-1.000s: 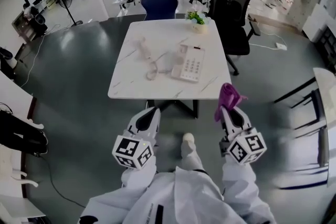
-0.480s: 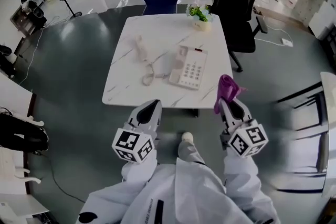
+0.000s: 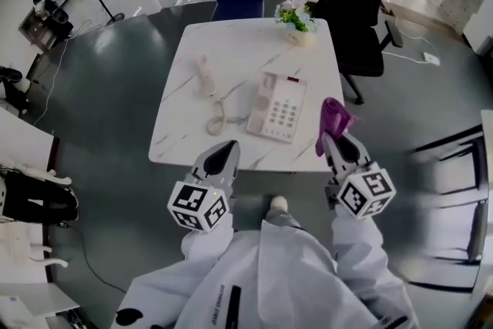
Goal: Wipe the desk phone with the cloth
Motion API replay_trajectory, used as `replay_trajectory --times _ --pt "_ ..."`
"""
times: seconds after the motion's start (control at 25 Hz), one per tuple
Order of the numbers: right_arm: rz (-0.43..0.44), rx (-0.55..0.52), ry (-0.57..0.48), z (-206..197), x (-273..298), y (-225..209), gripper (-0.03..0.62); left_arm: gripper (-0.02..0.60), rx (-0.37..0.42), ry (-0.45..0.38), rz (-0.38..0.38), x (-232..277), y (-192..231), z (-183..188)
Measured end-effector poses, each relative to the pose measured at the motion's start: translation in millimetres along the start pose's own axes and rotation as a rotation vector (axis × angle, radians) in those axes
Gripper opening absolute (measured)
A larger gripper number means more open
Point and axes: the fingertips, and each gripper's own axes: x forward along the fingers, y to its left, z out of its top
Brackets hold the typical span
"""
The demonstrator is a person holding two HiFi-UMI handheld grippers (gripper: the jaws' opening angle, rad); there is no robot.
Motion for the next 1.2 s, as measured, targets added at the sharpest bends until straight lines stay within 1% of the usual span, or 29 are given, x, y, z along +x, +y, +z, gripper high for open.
replay_trajectory --times 0.16,0.36,0.56,0.72,0.96,1.2 --pt "-0.001 0.004 0.008 0.9 20.9 -20.5 0.04 -0.003 -0.017 0.016 0.009 22.8 9.8 -7.0" --pt "0.003 -0.015 0.023 5.3 40.9 -37.2 0.04 -0.003 -0.034 0.019 0.02 42.9 20.0 -8.1" --pt "-0.028 -0.029 0.05 4.2 59.7 -53.8 0.04 -0.003 -0.054 0.042 0.029 54.3 33.1 -14.9" --pt "-0.041 -0.06 0.084 2.6 74.4 -60.1 0.04 -0.003 -0.065 0.071 0.051 60.4 45.4 -18.9" --pt "-0.062 -0.103 0.14 -7.5 104.3 -72.2 0.04 -0.003 -0.08 0.117 0.041 78.8 62.6 -27.3" --pt "-0.09 -0.118 0.17 -15.3 128.9 -88.2 0.04 -0.003 -0.102 0.147 0.023 95.8 72.8 -39.4"
